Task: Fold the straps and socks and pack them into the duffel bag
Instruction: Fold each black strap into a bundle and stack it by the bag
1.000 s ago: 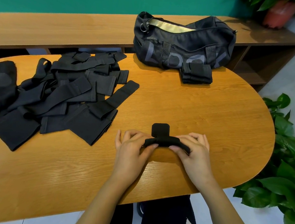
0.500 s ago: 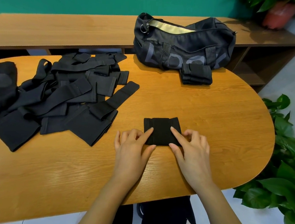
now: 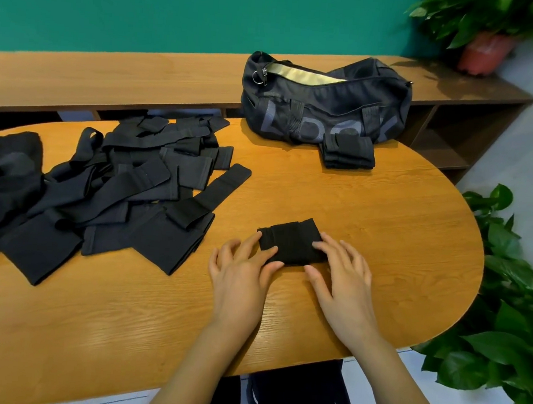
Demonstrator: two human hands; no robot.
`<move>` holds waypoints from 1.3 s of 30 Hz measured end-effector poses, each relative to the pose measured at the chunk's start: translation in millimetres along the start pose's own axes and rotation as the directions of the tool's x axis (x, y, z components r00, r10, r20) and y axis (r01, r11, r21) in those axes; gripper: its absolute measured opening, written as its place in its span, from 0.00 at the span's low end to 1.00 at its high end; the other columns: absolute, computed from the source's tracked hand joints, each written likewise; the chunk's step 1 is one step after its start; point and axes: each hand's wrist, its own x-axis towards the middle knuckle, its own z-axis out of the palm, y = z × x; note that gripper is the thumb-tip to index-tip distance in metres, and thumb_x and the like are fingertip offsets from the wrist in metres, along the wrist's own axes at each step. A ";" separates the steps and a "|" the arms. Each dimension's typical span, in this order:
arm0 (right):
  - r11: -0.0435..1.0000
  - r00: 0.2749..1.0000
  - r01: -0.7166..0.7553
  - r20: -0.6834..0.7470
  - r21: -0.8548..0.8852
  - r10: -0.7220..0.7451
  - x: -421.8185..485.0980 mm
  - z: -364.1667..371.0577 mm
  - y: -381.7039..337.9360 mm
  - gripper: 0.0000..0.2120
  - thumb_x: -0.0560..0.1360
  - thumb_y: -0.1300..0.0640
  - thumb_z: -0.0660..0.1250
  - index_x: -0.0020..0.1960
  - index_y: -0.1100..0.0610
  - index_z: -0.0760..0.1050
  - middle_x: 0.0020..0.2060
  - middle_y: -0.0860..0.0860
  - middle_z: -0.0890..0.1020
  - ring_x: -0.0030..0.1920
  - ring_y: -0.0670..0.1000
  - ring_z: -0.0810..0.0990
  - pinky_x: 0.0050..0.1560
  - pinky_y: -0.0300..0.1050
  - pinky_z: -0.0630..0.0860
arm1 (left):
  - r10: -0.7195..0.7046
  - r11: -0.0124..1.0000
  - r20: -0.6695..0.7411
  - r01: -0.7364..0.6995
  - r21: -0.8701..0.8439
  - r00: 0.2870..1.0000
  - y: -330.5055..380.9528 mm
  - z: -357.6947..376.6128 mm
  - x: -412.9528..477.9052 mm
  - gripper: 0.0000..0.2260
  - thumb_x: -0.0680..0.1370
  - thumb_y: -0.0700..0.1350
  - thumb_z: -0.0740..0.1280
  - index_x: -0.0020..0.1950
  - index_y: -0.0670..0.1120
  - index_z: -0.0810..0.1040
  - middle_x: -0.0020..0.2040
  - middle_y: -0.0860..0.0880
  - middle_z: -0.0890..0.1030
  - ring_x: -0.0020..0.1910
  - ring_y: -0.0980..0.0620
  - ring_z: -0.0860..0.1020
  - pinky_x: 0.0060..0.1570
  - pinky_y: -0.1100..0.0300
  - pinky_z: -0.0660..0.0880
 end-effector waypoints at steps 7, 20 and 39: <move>0.931 0.964 0.260 0.127 -0.255 -0.234 3.7 0.5 -7.2 0.24 0.80 0.40 0.48 0.65 0.47 0.75 0.78 0.42 0.56 0.78 0.47 0.49 0.76 0.59 0.41 | -0.018 0.998 0.119 0.011 0.060 0.993 9.8 -7.7 23.0 0.17 0.81 0.60 0.55 0.67 0.62 0.74 0.75 0.57 0.65 0.71 0.51 0.59 0.72 0.42 0.49; 0.891 0.995 0.095 0.032 -0.445 -0.090 159.6 -47.0 7.5 0.26 0.83 0.43 0.52 0.77 0.54 0.60 0.79 0.43 0.42 0.78 0.49 0.39 0.76 0.59 0.39 | -0.052 0.962 0.072 0.031 0.270 0.996 -31.2 -7.3 88.5 0.33 0.80 0.66 0.40 0.75 0.50 0.67 0.69 0.45 0.74 0.68 0.40 0.72 0.67 0.32 0.62; 0.891 0.996 0.069 0.086 -0.449 -0.034 216.3 -46.1 52.3 0.24 0.79 0.35 0.52 0.71 0.43 0.62 0.79 0.49 0.49 0.78 0.58 0.43 0.74 0.68 0.42 | 0.009 0.929 -0.041 0.007 0.369 0.999 -37.8 -1.1 87.9 0.27 0.80 0.62 0.48 0.69 0.49 0.74 0.63 0.49 0.79 0.62 0.42 0.77 0.61 0.35 0.69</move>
